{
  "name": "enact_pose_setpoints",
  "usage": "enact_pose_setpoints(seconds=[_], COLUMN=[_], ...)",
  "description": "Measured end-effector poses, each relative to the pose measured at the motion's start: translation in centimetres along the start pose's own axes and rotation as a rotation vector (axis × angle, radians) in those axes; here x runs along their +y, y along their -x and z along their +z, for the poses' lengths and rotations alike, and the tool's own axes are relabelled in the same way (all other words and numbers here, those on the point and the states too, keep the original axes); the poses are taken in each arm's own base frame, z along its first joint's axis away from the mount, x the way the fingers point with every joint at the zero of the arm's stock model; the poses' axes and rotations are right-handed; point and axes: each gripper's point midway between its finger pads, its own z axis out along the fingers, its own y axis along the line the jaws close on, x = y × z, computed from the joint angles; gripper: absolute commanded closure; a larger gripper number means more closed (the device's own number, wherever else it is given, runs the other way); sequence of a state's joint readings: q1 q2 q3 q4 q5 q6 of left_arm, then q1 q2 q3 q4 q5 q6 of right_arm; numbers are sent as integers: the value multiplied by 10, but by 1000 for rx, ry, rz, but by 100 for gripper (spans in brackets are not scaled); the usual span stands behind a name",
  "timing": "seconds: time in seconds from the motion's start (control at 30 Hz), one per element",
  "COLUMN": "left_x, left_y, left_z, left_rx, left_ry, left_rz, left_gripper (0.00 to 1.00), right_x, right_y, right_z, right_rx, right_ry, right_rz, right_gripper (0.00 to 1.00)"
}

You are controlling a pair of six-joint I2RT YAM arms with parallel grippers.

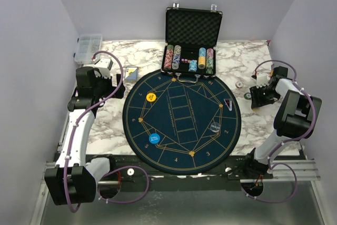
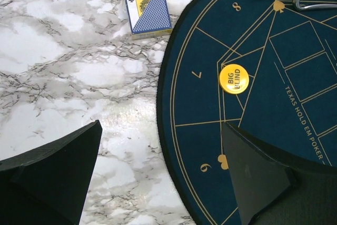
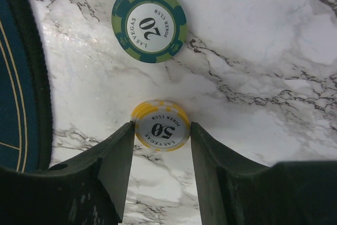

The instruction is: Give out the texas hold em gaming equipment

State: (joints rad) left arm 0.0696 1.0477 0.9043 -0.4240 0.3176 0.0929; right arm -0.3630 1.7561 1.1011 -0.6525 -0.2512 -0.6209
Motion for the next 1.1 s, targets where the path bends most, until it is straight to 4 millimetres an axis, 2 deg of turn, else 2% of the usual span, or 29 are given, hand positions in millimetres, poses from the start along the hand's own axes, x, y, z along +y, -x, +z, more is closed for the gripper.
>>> enact_pose_setpoints(seconds=[0.23,0.67,1.1], left_x=[0,-1,-1], left_y=[-1,-1,-1], left_z=[0,0,0], left_rx=[5,4,5], left_ry=[-1,-3,-7], left_rz=[1,1,3], left_gripper=[2,2,2], right_x=[-2,-1,1], right_y=[3,3,14], right_z=[-1,-2,-21], right_rx=[-6,-5,-42], right_ry=[-4,-2,-1], right_rz=[-3,-3,-18], right_gripper=[59,60,61])
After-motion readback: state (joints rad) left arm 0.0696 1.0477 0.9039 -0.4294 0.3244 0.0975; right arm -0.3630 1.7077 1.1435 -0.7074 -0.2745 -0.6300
